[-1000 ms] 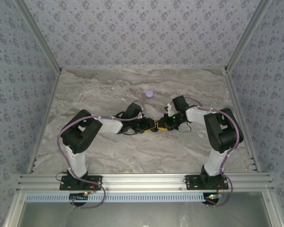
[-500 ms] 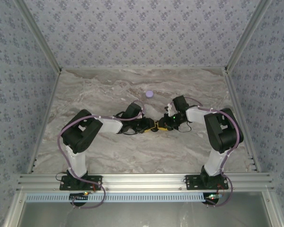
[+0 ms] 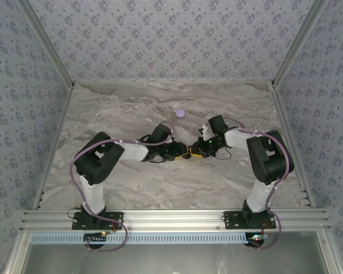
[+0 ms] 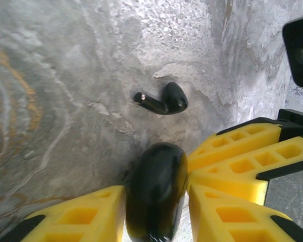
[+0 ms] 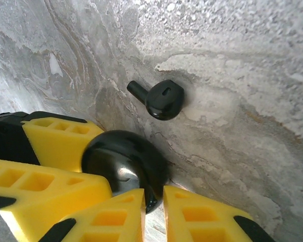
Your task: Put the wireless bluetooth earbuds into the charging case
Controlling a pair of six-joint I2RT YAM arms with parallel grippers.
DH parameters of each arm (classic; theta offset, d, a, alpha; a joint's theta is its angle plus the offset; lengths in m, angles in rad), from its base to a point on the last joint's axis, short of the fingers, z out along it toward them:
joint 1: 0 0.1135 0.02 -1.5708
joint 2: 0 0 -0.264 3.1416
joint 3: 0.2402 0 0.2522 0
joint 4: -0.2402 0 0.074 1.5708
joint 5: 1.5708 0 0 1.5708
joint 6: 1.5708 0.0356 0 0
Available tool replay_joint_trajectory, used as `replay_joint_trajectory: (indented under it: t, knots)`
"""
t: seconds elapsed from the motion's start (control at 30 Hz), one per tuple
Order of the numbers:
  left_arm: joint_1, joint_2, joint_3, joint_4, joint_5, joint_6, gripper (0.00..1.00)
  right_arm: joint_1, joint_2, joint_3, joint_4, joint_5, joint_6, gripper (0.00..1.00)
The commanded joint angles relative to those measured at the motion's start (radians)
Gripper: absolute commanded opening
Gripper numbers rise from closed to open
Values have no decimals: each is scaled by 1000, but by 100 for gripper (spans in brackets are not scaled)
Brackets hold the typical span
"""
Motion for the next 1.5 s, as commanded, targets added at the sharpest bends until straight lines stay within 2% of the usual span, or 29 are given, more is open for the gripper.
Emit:
replay_joint_trajectory:
  t: [0.0,0.4,0.6,0.67,0.93,1.13,1.33,1.47]
  knots:
    - [-28,48,28,41,24,0,36,1,31,-3,-45,46,2,18]
    - [-29,11,13,1,-32,11,25,-2,-10,0,-66,66,1,20]
    - [-28,-13,19,-40,-46,38,24,-12,-49,-8,-78,102,0,28]
    - [-29,-24,21,-52,-50,50,23,-16,-72,-14,-79,116,-1,34]
    - [-22,-154,-1,-65,-63,144,20,-59,-256,-59,-71,148,-24,47]
    - [25,-311,-26,-60,-13,265,19,-98,-413,-50,-62,90,-59,52]
    - [115,-454,-40,-51,122,367,20,-105,-502,22,-46,-17,-111,53]
    - [163,-517,-30,-42,207,405,20,-105,-523,41,29,-71,-119,55]
